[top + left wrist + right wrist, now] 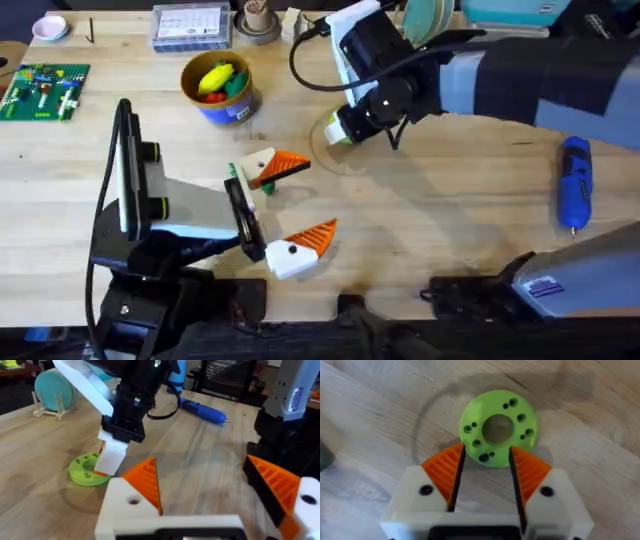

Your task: Pick up the gripper from the table and insert it into the empty holder that is missing its gripper. Then pick up a screw, insert it into the mounting hole, and use the screwdriver to tighten it. Finally, clean up the table by picking up the vegetable and placing it into the bucket.

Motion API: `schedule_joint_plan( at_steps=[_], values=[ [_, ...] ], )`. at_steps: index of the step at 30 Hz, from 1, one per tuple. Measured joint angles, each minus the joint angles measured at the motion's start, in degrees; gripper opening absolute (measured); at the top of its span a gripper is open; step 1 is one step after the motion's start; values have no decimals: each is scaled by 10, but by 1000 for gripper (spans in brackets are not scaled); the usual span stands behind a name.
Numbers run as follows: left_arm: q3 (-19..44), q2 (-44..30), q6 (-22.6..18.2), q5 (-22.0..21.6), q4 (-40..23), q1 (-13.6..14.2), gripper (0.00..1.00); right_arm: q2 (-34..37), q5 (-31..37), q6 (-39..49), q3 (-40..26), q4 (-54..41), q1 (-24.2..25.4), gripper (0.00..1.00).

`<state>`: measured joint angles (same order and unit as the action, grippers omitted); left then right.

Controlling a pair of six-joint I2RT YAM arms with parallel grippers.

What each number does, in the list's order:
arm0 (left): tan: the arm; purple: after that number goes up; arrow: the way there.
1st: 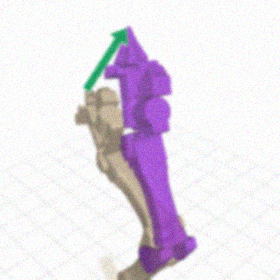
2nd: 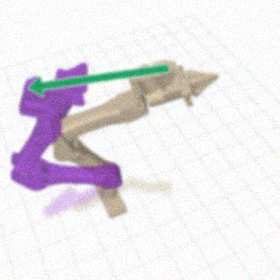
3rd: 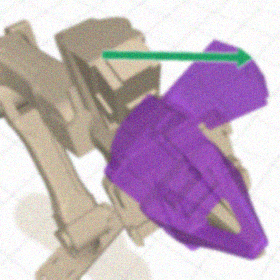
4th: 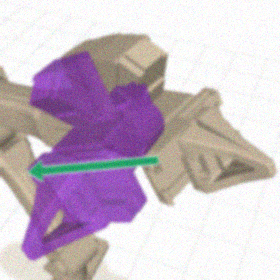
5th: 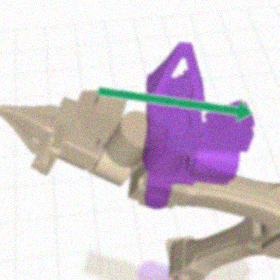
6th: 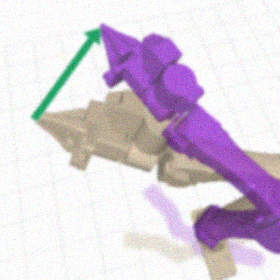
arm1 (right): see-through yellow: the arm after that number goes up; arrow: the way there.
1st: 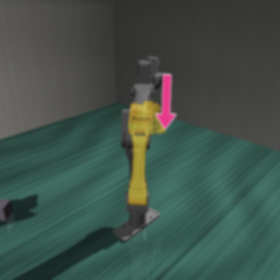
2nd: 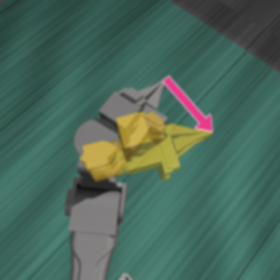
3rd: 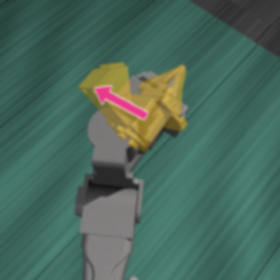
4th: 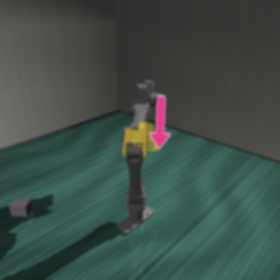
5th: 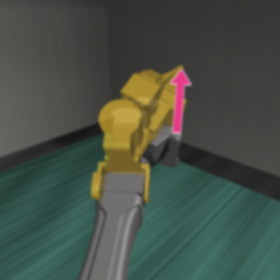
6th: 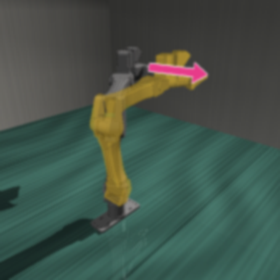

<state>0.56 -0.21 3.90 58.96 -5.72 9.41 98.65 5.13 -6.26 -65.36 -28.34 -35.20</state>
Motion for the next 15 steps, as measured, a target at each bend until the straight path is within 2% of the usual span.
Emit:
schedule_joint_plan(
  at_steps=[11,15],
  values=[
    [0,0,0,0,0,0,994,0,0,-2,0,-10,0,559],
    [0,0,0,0,0,0,994,8,0,-2,0,-8,0,517]
  ],
)
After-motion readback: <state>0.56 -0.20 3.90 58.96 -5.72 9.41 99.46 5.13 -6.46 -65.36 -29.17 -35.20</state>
